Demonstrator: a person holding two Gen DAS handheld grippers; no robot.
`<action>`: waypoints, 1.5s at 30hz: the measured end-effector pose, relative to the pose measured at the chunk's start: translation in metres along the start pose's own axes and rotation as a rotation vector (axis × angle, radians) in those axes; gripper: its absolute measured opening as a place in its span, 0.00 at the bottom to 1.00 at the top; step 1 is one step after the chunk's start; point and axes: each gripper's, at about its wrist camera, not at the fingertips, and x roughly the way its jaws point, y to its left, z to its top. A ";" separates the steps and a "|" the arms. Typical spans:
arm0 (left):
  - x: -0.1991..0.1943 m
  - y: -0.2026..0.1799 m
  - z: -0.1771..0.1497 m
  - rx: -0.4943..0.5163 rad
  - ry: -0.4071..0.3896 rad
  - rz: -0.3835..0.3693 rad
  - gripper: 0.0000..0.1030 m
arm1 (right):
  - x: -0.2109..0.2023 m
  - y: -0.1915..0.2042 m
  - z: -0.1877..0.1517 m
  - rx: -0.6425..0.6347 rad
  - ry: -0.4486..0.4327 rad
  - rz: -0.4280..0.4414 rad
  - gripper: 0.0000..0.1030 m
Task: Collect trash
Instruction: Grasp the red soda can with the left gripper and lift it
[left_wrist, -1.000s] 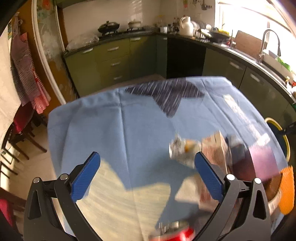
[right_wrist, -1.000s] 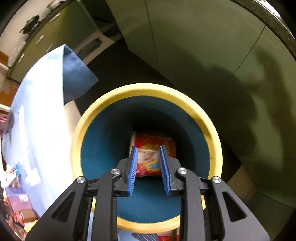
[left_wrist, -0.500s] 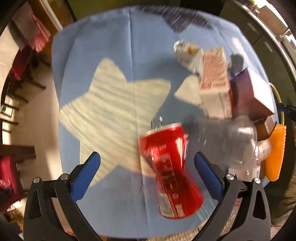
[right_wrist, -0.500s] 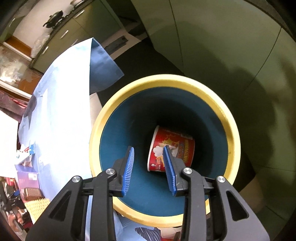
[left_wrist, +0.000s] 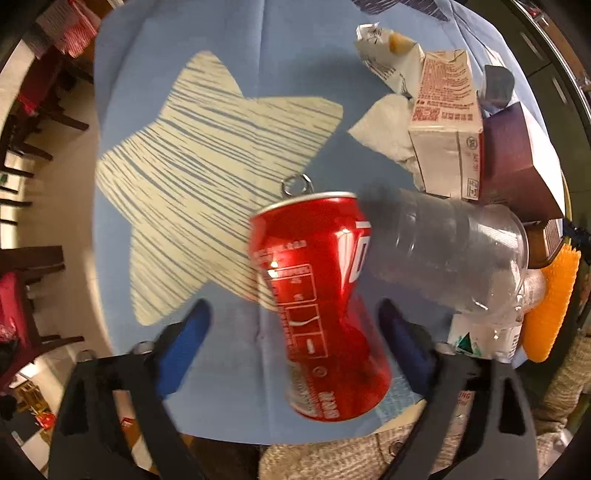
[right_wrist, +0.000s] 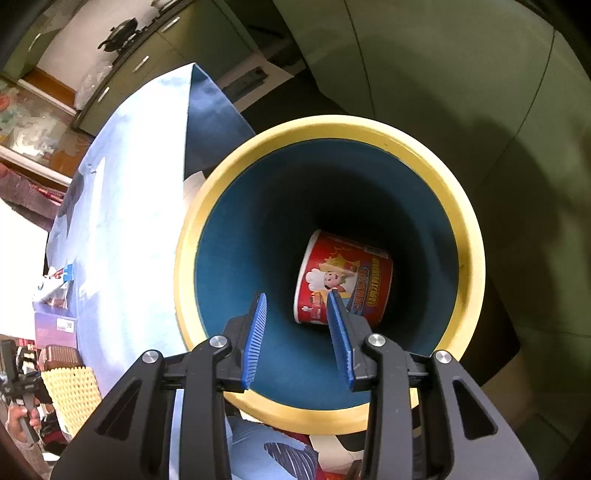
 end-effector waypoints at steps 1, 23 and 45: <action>0.003 0.002 0.002 -0.005 0.006 -0.008 0.73 | -0.001 0.002 -0.001 -0.005 -0.002 0.007 0.34; 0.022 0.005 0.027 0.042 0.012 -0.030 0.48 | -0.007 0.022 -0.012 -0.076 -0.020 0.048 0.38; -0.048 -0.008 -0.029 0.114 -0.147 -0.045 0.47 | -0.033 0.038 -0.018 -0.093 -0.058 0.045 0.38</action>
